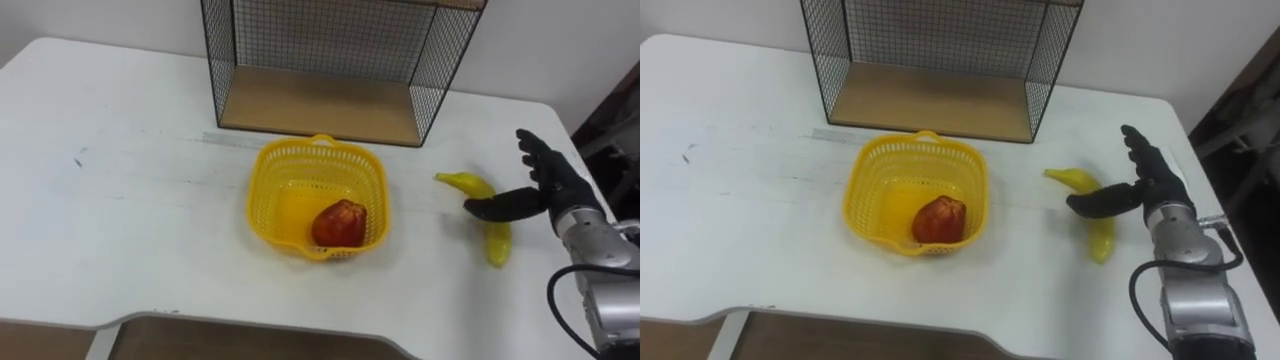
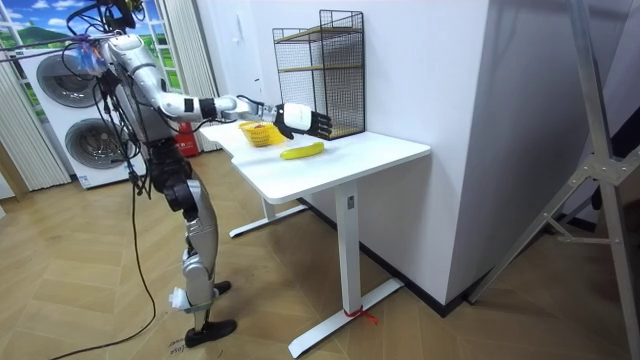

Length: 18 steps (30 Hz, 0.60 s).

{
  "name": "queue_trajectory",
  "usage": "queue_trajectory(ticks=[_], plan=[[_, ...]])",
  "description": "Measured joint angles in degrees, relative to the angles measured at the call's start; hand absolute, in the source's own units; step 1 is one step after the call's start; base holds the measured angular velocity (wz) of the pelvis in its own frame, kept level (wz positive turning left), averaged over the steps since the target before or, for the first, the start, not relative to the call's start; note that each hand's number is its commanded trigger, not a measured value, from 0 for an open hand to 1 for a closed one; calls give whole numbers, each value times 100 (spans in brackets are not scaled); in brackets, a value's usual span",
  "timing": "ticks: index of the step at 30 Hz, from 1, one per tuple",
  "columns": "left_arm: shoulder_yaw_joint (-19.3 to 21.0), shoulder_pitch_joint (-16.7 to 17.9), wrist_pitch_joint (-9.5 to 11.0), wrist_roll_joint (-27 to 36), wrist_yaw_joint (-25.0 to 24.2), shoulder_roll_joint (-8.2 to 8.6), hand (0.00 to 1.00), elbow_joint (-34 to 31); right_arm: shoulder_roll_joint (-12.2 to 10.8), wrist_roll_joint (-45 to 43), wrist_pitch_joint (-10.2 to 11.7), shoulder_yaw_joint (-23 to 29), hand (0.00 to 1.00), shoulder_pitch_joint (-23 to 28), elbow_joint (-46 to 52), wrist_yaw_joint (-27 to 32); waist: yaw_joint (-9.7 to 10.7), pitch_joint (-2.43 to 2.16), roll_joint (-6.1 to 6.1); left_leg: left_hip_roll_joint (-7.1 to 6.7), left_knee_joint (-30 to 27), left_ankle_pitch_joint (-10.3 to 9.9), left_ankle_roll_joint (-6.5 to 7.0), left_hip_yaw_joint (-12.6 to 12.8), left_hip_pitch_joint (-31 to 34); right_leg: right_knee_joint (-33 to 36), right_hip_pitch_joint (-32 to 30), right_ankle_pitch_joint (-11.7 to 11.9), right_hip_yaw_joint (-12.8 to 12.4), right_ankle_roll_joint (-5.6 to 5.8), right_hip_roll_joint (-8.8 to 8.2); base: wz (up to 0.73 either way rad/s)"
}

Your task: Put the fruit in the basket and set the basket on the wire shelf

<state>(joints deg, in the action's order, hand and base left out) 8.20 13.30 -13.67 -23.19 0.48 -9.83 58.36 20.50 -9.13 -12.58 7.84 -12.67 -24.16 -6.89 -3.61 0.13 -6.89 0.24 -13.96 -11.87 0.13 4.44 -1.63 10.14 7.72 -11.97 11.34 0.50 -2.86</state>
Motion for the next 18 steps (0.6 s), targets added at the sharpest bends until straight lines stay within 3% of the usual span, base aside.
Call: queue_trajectory(ticks=[5, 15, 18], plan=[[1, -9, 23, 0, 0, -14, 0, -58, 4, -163, 2, -2, 0, -195, -835, -199, 5, 5, 3, -9, -28, 0, 0, -83, 2, -27, 48, 0, 122, 0, -3, 8], [1, -7, 27, 0, 5, -25, 0, -82, 37, -325, 91, -14, 0, -242, -1151, -264, -21, -2, 52, -13, -62, 0, -2, -152, 1, -32, 67, 0, 175, 0, 1, 3], [0, 2, 33, 0, 17, -29, 0, -42, 37, -461, 238, -33, 0, -247, -1314, -254, -39, -6, 46, -13, -75, 0, -1, -159, -5, -25, 90, 0, 186, 0, 0, 0]])
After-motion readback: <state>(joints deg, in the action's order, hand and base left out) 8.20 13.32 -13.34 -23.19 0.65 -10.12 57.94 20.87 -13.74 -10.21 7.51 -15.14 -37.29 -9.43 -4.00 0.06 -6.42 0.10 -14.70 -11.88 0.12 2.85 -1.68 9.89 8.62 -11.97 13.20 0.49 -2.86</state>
